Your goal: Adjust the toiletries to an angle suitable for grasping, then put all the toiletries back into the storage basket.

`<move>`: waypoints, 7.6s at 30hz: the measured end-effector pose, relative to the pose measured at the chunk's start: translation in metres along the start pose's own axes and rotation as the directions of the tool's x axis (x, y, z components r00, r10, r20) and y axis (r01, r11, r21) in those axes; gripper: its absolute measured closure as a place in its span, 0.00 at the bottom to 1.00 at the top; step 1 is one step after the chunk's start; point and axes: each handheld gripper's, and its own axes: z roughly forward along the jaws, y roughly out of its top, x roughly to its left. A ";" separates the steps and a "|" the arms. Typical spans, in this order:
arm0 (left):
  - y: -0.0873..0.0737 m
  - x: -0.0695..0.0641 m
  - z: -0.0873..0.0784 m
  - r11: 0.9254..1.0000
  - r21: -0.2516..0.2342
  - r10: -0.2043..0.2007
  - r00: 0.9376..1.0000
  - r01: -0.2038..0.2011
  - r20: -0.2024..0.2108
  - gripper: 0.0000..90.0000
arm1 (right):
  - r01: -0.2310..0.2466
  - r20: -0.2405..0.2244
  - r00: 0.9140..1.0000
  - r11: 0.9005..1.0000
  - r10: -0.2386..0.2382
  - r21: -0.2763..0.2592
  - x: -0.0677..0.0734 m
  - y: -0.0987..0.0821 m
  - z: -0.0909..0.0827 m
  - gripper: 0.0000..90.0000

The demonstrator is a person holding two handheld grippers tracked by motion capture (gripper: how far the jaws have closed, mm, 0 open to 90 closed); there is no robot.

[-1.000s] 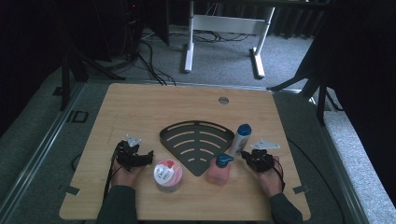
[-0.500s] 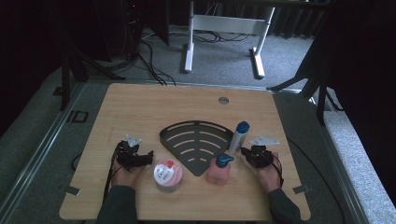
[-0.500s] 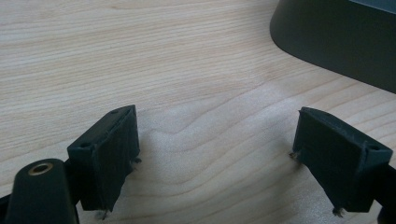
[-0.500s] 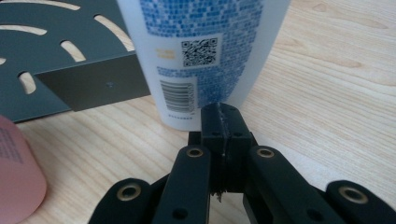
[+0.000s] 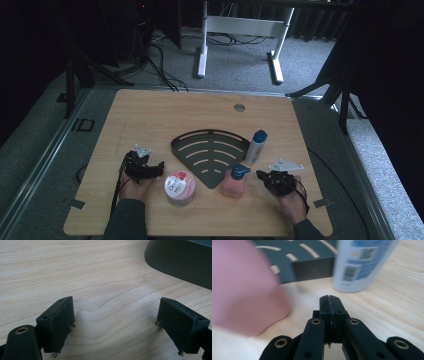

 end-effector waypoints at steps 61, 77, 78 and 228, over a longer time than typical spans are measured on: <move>0.000 0.000 0.000 1.000 0.000 0.000 1.000 0.000 0.000 0.16 | 0.189 -0.114 0.973 0.975 -0.202 -0.113 0.086 0.046 -0.017 1.00; 0.000 0.000 0.000 1.000 -0.001 0.000 1.000 0.000 0.000 0.16 | 0.170 -0.100 0.978 0.979 -0.182 -0.115 0.045 0.044 -0.016 1.00; 0.000 0.000 0.000 1.000 0.000 0.000 1.000 0.000 0.000 0.16 | 0.169 -0.103 0.978 0.979 -0.181 -0.115 0.043 0.043 -0.016 1.00; -0.029 -0.065 -0.080 0.881 -0.147 0.461 0.746 -0.450 0.480 0.41 | 0.315 -0.380 0.872 0.948 -0.309 -0.047 0.102 0.021 0.038 0.60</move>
